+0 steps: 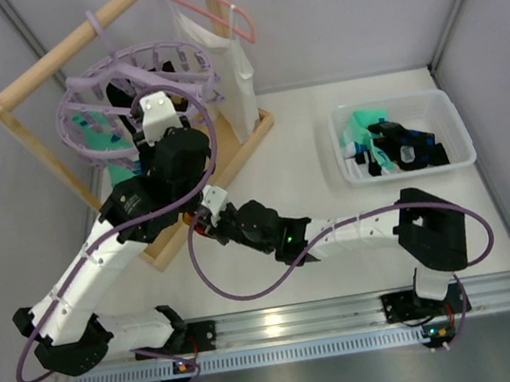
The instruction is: Remove the socks clipped to the hanger
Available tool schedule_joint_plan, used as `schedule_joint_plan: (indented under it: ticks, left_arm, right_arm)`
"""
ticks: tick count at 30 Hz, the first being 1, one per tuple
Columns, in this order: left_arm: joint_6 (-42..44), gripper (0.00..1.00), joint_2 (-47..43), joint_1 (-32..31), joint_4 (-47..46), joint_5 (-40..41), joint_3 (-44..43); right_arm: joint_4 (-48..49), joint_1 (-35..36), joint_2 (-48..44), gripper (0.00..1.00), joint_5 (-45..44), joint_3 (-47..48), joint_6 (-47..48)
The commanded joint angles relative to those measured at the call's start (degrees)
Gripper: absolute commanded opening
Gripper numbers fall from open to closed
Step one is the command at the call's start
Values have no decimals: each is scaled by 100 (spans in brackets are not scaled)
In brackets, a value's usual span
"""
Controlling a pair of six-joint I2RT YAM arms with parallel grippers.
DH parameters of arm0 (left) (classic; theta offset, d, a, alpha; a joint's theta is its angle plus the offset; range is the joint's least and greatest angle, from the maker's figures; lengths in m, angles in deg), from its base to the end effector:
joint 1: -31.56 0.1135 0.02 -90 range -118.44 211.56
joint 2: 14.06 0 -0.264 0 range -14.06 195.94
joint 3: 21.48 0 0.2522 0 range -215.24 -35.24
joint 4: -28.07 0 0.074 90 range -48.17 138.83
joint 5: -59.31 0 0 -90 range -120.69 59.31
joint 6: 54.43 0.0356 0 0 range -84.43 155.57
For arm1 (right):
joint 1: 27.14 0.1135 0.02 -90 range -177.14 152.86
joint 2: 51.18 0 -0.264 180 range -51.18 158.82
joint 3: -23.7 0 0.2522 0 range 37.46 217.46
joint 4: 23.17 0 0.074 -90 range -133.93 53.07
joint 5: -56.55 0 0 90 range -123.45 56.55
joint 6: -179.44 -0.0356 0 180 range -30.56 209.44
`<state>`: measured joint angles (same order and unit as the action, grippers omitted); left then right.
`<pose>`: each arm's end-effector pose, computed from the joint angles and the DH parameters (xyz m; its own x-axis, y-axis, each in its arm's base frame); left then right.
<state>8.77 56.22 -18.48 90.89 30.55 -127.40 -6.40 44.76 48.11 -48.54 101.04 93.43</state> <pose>0.1633 -0.1462 0.4673 -0.2023 -0.0963 -0.9746 -0.2502 0.9672 -0.0437 0.1345 0.3816 0.2700 0.0303 -0.1236 -0.9919 -0.8371 0.5391 -0.0927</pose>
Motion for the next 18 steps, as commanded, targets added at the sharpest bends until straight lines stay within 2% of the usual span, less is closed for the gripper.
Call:
schedule_joint_plan:
  ticks: [1, 5, 8, 10, 13, 15, 18]
  left_arm:
    - [0, 48, -15, -14, -63, 354, -215]
    - [-26, 21, 64, -14, -72, 398, -250]
    - [-26, 8, 135, -14, -89, 425, -267]
    - [-35, 3, 170, -14, -98, 407, -268]
    - [-44, 5, 197, -14, -98, 206, -276]
    - [-79, 13, 162, -14, -124, -5, -250]
    - [-44, 25, 21, -14, -414, -655, -40]
  right_arm:
    - [243, 140, -129, 0, 120, 68, 23]
    - [217, 140, -111, 0, 200, 94, 14]
    - [191, 149, -164, 0, 191, 42, 14]
    - [235, 140, -251, 0, 173, -72, -3]
    - [305, 114, -549, 0, -45, -528, -179]
    - [288, 27, -856, 0, -239, -1064, -371]
    - [-71, -254, -1787, 0, -687, -1847, -1028]
